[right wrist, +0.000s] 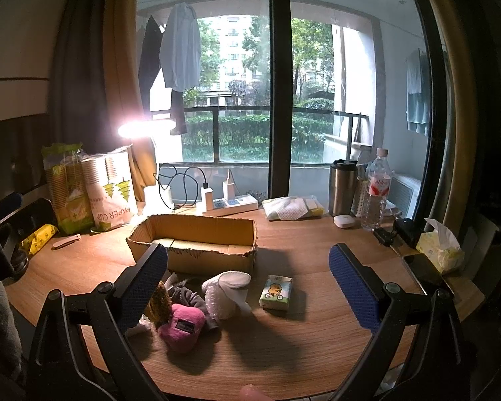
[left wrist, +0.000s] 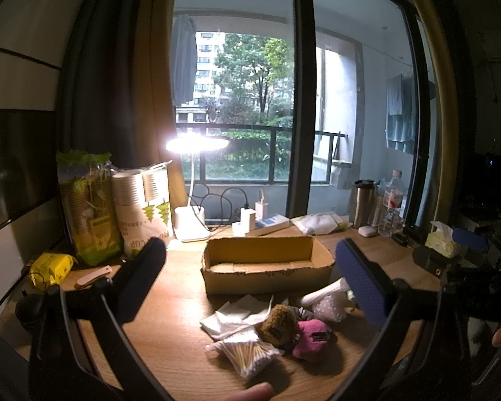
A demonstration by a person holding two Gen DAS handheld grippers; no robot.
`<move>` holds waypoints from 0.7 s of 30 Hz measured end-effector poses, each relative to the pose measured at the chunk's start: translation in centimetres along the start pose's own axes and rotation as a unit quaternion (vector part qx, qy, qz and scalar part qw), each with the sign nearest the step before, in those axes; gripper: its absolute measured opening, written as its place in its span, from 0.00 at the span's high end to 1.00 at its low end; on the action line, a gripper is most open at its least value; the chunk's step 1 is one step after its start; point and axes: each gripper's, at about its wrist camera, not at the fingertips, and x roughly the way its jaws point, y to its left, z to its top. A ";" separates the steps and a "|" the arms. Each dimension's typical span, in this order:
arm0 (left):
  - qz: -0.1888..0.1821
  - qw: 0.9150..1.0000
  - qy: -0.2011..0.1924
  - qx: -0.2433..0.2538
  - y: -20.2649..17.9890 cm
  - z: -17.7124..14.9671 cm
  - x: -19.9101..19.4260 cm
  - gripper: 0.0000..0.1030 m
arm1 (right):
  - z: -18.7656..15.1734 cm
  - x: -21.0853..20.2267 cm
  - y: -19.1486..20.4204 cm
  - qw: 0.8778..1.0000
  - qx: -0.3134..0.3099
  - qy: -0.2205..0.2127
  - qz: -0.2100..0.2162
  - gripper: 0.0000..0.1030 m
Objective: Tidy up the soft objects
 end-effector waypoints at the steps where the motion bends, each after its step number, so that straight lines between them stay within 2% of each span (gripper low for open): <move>1: -0.001 1.000 0.001 0.000 0.0 0.0 0.1 0.01 | 0.0 0.0 0.0 1.000 0.000 0.000 0.000 0.03; 21: -0.001 1.000 0.015 -0.001 -0.1 -1.2 0.9 0.01 | -0.8 1.4 -0.5 1.000 0.002 0.016 0.000 0.03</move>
